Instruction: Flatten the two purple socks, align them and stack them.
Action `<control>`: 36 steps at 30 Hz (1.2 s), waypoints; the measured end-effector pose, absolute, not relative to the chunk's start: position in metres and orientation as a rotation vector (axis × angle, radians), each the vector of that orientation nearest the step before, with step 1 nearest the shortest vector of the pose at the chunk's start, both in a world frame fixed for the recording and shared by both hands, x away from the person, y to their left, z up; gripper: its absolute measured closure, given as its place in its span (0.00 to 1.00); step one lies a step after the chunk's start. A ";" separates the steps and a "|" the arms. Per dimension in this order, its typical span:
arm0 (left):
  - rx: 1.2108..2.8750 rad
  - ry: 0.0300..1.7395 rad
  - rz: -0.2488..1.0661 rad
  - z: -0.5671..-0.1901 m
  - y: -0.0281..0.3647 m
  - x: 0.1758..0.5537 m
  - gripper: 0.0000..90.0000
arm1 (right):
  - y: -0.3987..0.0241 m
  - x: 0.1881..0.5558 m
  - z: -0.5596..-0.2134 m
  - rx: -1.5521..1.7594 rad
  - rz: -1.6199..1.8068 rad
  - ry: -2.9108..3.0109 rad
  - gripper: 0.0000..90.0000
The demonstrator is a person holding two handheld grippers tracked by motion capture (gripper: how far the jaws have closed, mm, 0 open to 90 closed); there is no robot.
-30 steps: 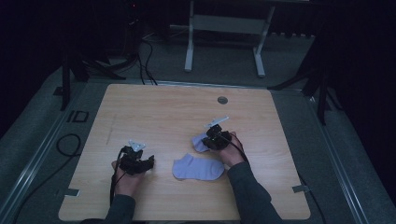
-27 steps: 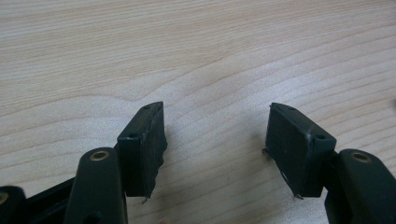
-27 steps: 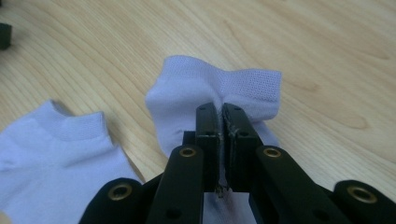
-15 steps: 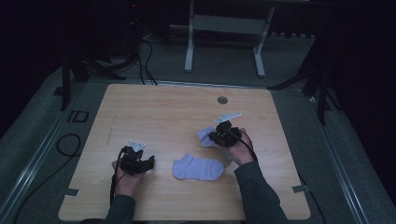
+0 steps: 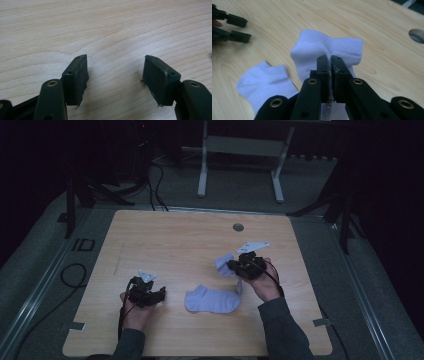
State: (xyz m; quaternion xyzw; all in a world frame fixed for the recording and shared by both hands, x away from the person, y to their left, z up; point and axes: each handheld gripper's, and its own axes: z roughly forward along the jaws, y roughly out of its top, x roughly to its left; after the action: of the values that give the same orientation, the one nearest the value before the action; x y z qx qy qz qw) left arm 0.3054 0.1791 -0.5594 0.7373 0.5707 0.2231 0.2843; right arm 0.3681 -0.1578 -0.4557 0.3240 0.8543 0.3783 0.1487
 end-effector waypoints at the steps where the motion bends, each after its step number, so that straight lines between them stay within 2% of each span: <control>1: 1.973 1.527 0.597 -0.559 0.179 0.305 0.41 | -0.158 0.365 -0.453 0.921 1.099 2.453 0.95; 12: 1.973 1.528 0.596 -0.559 0.179 0.305 0.41 | -0.159 0.333 -0.432 0.821 1.180 2.449 0.95; 36: 1.975 1.527 0.595 -0.559 0.179 0.305 0.41 | -0.138 0.327 -0.466 0.824 1.145 2.534 0.95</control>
State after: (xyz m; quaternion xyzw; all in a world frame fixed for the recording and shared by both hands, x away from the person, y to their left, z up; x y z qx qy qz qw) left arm 0.3052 0.1789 -0.5593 0.7379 0.5707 0.2224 0.2835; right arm 0.3273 -0.1376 -0.4659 0.2819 0.8674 0.3919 0.1202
